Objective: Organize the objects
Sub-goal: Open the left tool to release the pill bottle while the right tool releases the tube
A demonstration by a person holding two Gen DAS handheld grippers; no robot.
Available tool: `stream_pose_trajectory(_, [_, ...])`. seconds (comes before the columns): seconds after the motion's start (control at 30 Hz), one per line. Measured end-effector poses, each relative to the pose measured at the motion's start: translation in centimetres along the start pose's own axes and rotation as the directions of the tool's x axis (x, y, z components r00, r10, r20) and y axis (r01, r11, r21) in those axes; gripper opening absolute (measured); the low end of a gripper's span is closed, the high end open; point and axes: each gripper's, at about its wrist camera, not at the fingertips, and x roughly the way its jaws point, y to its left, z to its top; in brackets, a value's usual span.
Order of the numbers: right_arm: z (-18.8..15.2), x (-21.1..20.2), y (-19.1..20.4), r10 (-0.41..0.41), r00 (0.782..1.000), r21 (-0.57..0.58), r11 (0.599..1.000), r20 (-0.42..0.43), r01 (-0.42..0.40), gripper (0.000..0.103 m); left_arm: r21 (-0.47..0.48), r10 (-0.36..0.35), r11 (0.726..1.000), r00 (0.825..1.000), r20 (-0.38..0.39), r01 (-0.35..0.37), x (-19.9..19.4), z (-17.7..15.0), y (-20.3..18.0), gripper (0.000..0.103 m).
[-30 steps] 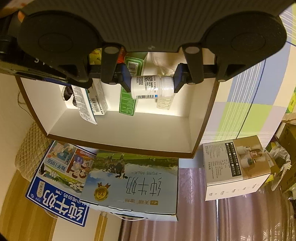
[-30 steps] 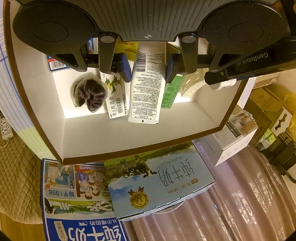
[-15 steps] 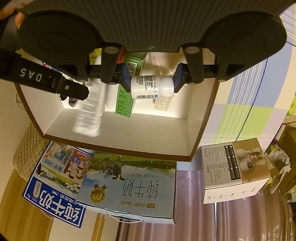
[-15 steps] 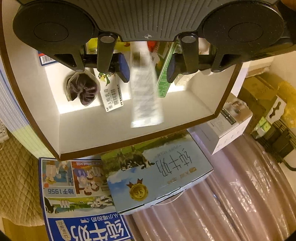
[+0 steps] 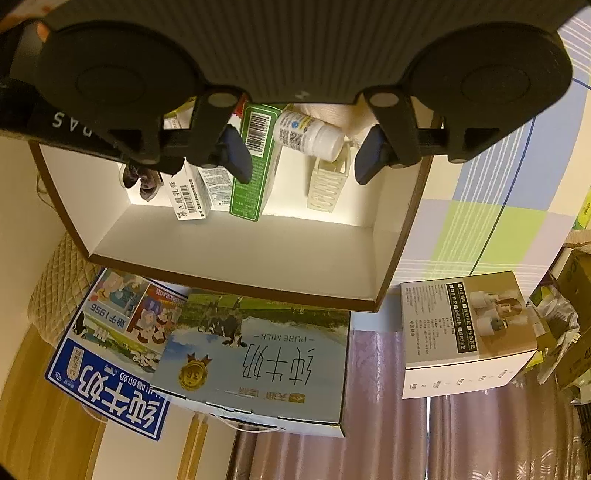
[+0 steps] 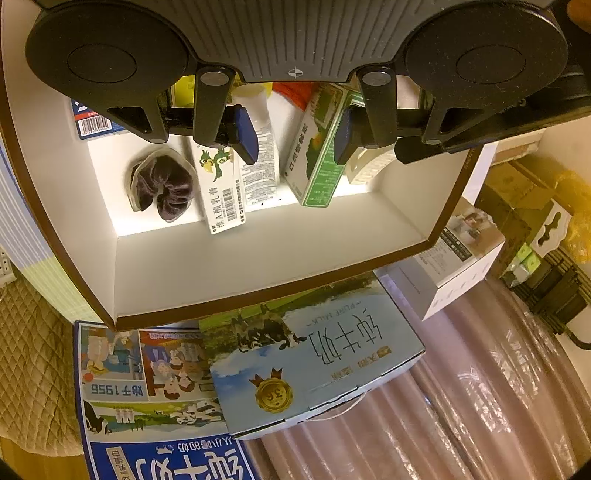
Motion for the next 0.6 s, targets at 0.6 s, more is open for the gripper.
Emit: stream_pose_trajectory(0.6, [-0.06, -0.33, -0.09, -0.044, 0.999, -0.05, 0.998, -0.026, 0.042, 0.044, 0.006, 0.017, 1.0, 1.0, 0.0, -0.017, -0.25, -0.13, 0.18, 0.064])
